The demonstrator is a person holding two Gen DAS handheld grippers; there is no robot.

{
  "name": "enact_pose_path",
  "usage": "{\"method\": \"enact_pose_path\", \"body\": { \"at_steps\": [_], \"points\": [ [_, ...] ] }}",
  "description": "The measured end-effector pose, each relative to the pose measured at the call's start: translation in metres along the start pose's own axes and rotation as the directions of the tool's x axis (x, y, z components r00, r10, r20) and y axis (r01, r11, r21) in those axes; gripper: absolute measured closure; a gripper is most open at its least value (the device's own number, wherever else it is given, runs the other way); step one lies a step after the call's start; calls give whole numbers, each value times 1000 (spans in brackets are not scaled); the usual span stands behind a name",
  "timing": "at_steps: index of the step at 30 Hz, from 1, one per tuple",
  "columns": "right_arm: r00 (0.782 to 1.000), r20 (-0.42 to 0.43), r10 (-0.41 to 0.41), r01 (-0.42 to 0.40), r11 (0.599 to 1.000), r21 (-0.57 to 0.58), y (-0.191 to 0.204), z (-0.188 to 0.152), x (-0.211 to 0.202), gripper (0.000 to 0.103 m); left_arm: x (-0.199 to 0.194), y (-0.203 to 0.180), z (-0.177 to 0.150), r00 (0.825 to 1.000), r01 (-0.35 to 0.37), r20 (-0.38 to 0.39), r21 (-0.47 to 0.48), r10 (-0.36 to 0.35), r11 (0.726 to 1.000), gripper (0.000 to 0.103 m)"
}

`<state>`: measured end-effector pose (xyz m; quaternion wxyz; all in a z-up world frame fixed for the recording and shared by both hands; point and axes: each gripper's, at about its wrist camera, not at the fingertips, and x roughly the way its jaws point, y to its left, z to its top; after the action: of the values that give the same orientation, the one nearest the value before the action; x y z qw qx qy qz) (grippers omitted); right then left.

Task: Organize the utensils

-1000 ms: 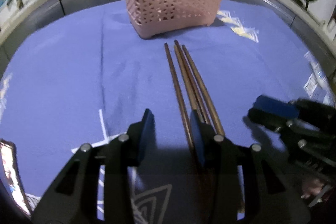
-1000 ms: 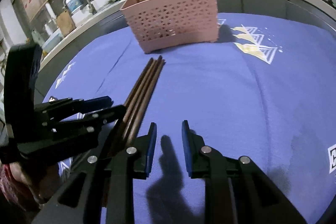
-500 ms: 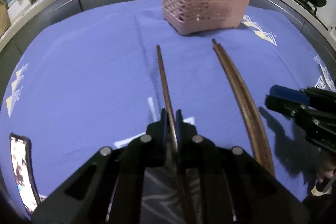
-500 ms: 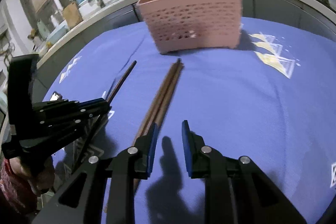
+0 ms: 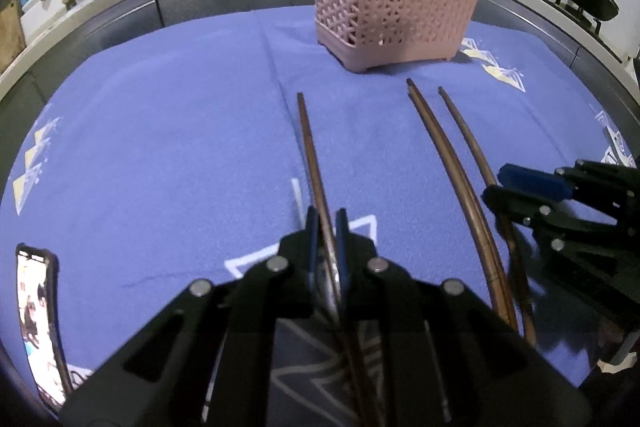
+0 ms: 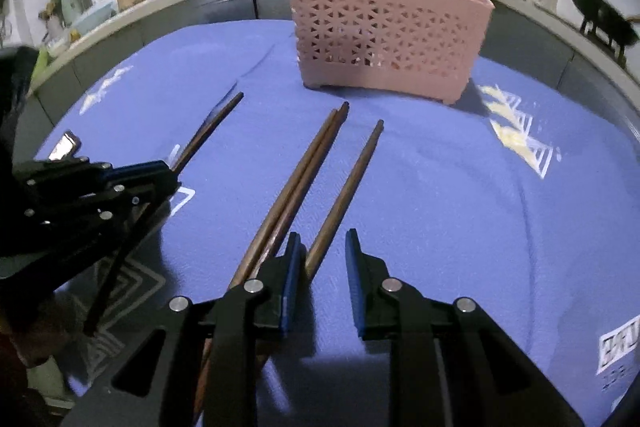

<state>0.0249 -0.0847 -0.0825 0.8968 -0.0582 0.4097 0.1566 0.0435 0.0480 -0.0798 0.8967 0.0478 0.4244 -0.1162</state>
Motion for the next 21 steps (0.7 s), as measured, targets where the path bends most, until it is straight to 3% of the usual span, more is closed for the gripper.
{"method": "enact_pose_path", "body": {
  "at_steps": [4, 7, 13, 21],
  "points": [
    [999, 13, -37, 37, 999, -35, -1, 0, 1, 91, -1, 1, -2, 1000, 14, 6, -5, -14, 1000, 93],
    [998, 7, -69, 69, 998, 13, -22, -5, -4, 96, -2, 2, -4, 1000, 21, 11, -5, -21, 1000, 93],
    [992, -11, -125, 126, 984, 125, -69, -30, -23, 96, -3, 3, -6, 999, 26, 34, -4, -26, 1000, 93],
    [992, -10, -129, 128, 975, 180, -79, -44, -31, 96, -2, 3, -6, 999, 32, 43, -22, -31, 999, 93]
  ]
}}
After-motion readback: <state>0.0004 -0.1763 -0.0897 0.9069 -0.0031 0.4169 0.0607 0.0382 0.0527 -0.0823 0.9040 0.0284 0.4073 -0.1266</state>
